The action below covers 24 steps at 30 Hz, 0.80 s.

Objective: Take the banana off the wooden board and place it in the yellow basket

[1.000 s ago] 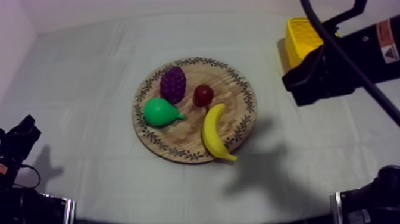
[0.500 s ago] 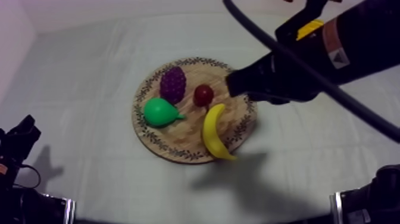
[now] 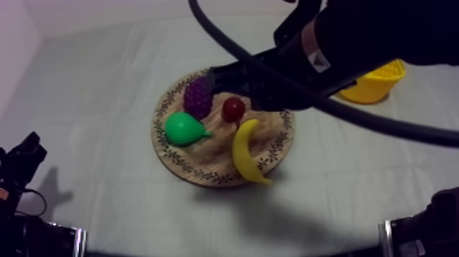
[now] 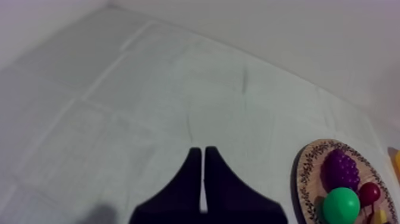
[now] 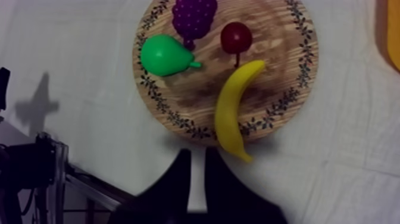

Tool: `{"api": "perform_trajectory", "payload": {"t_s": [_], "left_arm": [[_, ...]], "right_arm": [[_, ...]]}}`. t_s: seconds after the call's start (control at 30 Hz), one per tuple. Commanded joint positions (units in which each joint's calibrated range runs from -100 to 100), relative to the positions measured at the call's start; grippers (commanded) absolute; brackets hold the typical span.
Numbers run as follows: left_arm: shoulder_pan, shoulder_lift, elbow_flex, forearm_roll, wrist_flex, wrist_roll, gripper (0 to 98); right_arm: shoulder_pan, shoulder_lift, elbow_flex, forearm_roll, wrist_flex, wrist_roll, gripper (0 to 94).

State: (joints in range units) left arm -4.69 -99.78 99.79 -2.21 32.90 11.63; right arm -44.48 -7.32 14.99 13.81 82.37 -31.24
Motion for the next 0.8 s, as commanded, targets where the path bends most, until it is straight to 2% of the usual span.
{"api": "perform_trajectory", "payload": {"t_s": [0.0,0.2,0.33,0.5,0.77], "left_arm": [[0.0,0.0,0.0,0.03,0.0,0.0,0.1],[0.0,0.0,0.0,0.03,0.0,0.0,0.1],[0.0,0.0,0.0,0.03,0.0,0.0,0.1],[0.0,0.0,0.0,0.03,0.0,0.0,0.1],[0.0,0.0,0.0,0.03,0.0,0.0,0.1]], "right_arm": [[0.2,0.4,-0.1,-0.2,-0.5,-0.2,13.4],[0.7,1.2,1.0,-1.7,-2.4,-0.7,42.8],[0.6,1.7,1.1,-2.5,-2.6,-0.7,57.2],[0.4,3.0,0.9,-2.5,-2.7,-0.8,65.5],[1.8,8.3,3.5,-2.1,-6.9,-1.0,67.4]]}}
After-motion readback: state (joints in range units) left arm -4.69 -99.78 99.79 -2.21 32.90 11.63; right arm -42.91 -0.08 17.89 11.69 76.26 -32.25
